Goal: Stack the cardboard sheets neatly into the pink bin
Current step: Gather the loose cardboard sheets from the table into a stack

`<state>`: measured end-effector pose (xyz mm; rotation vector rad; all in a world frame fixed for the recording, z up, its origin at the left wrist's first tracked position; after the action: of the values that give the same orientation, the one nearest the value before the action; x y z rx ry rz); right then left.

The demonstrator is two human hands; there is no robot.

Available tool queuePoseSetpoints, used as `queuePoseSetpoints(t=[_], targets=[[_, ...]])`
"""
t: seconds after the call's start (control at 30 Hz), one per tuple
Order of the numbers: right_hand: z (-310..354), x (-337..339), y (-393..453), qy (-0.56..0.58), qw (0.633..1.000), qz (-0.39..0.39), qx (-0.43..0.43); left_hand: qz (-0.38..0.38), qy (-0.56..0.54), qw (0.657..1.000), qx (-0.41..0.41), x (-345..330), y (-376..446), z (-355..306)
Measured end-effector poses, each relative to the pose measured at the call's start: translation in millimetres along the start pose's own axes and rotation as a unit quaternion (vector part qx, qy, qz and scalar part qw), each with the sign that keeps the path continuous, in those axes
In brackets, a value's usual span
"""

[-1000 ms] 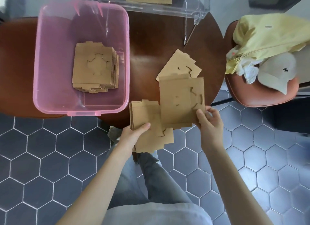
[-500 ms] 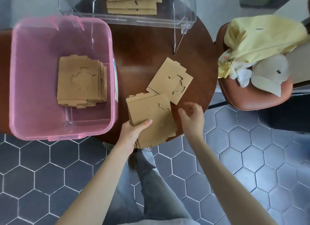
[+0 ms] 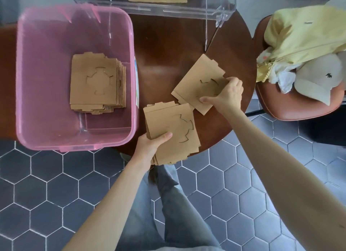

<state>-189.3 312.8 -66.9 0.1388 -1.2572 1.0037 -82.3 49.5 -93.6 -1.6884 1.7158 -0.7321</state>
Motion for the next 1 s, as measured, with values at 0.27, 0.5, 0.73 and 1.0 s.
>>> queuePoseSetpoints(t=[0.27, 0.5, 0.73, 1.0], targets=[[-16.3, 68.1, -54.5, 0.438, 0.899, 0.009, -0.023, 0.035, -0.025, 0.999, 0.011, -4.4, -4.0, -2.4], [-56.6, 69.5, -77.6, 0.526, 0.846, 0.025, -0.081, 0.045, -0.040, 0.998, 0.012, -3.5, 0.1, -8.8], [-43.6, 70.3, -79.3, 0.514, 0.848, 0.122, -0.033, 0.052, -0.011, 0.999, 0.009, -4.9, -2.9, -7.9], [-10.2, 20.6, -105.9, 0.231, 0.955, 0.162, 0.092, 0.110, 0.024, 0.993, -0.045, -16.2, -8.1, -22.5]])
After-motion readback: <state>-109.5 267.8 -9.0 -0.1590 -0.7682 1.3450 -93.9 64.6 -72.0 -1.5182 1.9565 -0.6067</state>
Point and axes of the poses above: each hand's wrist, its own y-axis towards the middle knuckle, its own x-axis out of the back of the hand, z = x × y, the point moved 8 cm from there along y, towards the middle knuckle, and after that the axes turned 10 degrees about -x, right-handed, at the moved point
